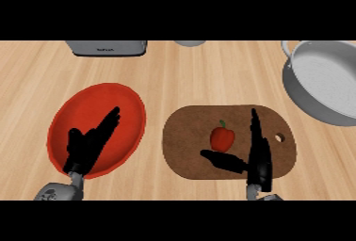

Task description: Pick the bell pepper from the cutting board and place it in the pot

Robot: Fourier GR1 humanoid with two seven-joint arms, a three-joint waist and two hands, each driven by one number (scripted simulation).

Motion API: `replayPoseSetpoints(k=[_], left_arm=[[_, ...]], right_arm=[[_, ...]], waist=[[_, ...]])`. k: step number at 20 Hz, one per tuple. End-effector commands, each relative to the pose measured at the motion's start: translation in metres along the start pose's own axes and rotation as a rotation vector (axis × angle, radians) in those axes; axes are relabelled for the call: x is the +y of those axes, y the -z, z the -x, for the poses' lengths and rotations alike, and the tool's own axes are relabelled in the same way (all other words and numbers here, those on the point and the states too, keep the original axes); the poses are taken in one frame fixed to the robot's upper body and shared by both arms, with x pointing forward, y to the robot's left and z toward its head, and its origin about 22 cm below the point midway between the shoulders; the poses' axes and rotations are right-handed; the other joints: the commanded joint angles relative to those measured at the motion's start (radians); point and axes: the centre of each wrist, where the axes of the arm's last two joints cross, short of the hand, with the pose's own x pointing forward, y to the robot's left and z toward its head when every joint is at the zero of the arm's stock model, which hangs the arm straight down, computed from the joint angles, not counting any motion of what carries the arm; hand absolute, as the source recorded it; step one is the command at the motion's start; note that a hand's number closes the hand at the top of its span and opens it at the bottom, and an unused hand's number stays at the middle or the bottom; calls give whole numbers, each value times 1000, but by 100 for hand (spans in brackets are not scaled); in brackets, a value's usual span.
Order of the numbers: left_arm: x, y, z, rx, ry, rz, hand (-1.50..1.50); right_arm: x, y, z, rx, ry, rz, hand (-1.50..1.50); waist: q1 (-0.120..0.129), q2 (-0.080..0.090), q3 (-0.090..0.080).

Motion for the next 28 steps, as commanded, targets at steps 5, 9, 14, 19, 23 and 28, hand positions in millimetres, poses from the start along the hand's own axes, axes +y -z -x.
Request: replayPoseSetpoints(k=[5,9,14,19,23,28], left_arm=[[3,2,-22,13,-9,-4,0],[1,-2,1,21,0,-9,0],[1,3,3,16,-7,-4,0],[-7,6,8,20,-12,11,0],[-6,0,-1,2,-2,5,0],[10,-1,6,25,-23,-52,0]], right_arm=[[3,13,36,23,125,-23,-150],[34,17,58,8,91,-34,150],[33,21,81,-32,33,-51,150],[40,20,66,-89,135,-74,150],[42,22,75,-194,125,-15,150],[-168,73,99,-269,26,-45,150]], waist=[[-1,1,-2],[4,2,-2],[7,4,-1],[5,3,-1],[6,2,-1],[-65,2,6]])
